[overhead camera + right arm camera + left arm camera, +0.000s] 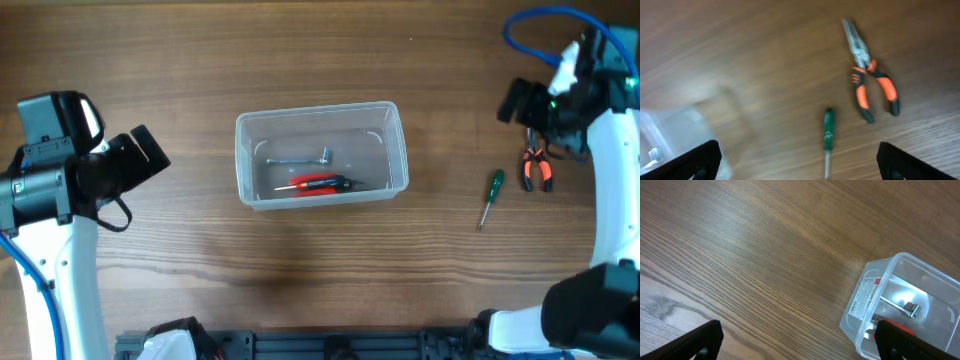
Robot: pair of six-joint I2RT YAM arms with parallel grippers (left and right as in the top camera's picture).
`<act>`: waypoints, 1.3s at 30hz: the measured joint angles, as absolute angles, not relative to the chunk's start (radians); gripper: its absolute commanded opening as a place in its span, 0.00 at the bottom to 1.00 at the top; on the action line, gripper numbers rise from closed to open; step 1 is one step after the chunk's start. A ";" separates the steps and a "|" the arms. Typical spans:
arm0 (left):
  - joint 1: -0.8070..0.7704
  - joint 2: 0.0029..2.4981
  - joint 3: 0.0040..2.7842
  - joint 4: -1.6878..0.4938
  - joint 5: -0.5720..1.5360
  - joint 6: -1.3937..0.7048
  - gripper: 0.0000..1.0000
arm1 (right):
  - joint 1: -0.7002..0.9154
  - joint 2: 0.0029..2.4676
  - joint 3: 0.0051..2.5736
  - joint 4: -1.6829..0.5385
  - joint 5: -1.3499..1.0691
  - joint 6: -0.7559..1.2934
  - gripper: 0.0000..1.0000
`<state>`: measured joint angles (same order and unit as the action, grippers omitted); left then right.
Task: Pack container
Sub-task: 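Move the right gripper to the orange-black pliers and grasp them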
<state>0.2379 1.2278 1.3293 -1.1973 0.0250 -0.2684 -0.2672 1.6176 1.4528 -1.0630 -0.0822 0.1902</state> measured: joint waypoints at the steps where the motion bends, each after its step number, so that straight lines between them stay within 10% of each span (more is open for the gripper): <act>1: 0.238 1.228 1.329 -1.197 0.025 -0.268 1.00 | -0.287 1.620 1.418 -1.037 -0.083 0.189 1.00; 39: 0.238 1.228 1.329 -1.197 0.037 -0.268 1.00 | -0.404 1.932 1.245 -0.711 -0.089 -0.139 0.96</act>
